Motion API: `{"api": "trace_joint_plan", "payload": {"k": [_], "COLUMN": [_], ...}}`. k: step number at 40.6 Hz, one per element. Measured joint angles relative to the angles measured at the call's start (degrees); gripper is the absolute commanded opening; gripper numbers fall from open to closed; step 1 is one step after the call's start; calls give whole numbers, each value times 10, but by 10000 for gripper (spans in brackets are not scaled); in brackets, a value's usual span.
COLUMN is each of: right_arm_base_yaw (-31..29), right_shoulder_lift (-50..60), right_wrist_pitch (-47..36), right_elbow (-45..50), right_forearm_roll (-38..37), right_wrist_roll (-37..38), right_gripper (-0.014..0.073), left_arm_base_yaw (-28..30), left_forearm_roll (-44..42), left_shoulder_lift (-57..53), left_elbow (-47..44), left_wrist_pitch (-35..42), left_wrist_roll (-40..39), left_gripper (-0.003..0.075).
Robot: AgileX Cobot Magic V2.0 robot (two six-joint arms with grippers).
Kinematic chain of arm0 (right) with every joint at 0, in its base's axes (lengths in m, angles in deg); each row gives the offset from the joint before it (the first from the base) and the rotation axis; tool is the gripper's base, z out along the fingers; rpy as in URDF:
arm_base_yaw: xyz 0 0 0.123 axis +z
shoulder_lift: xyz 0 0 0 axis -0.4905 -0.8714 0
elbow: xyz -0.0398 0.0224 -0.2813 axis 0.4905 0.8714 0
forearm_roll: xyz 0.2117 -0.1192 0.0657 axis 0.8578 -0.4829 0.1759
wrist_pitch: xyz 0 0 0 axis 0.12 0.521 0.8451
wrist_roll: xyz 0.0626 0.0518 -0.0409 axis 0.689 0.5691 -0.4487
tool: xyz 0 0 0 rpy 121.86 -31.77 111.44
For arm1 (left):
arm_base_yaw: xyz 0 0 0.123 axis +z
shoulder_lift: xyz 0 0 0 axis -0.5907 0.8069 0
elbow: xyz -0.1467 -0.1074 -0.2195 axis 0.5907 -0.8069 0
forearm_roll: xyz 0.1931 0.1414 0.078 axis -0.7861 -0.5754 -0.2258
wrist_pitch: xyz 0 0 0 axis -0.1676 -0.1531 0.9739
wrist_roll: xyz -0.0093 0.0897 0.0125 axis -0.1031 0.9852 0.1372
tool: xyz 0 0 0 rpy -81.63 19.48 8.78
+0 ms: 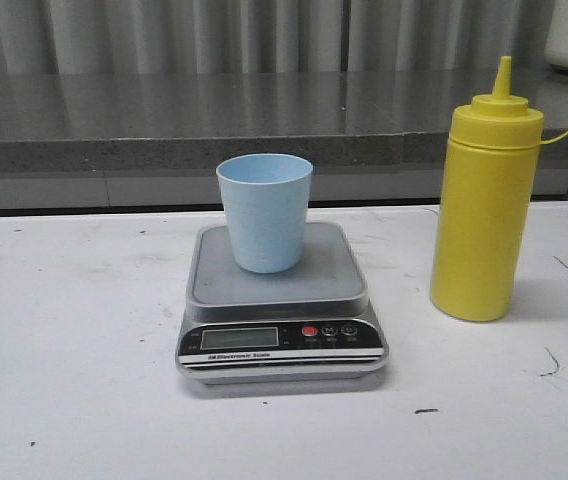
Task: Pour seasoning into cup on scale with both arms
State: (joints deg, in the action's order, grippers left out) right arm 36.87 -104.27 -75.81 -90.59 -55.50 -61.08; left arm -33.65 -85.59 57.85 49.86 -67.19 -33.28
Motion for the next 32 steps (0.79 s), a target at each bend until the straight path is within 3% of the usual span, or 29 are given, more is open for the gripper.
{"api": "trace_joint_plan", "payload": {"k": [6, 15, 32], "right_arm_base_yaw": [-53, -59, -59], "right_shoulder_lift": [75, 157, 163], "right_wrist_pitch": [43, 90, 143], "right_elbow": [60, 86, 87], "right_forearm_roll": [0, -1, -1], "right_wrist_roll": [46, 60, 60], "right_gripper": [-119, -119, -119], "left_arm_base_yaw": [0, 0, 0], "left_forearm_roll": [0, 0, 0], "left_shoulder_lift": [0, 0, 0], "left_elbow": [0, 0, 0], "left_wrist_pitch": [0, 0, 1], "left_wrist_roll": [0, 0, 0], "left_gripper": [-20, -20, -20]}}
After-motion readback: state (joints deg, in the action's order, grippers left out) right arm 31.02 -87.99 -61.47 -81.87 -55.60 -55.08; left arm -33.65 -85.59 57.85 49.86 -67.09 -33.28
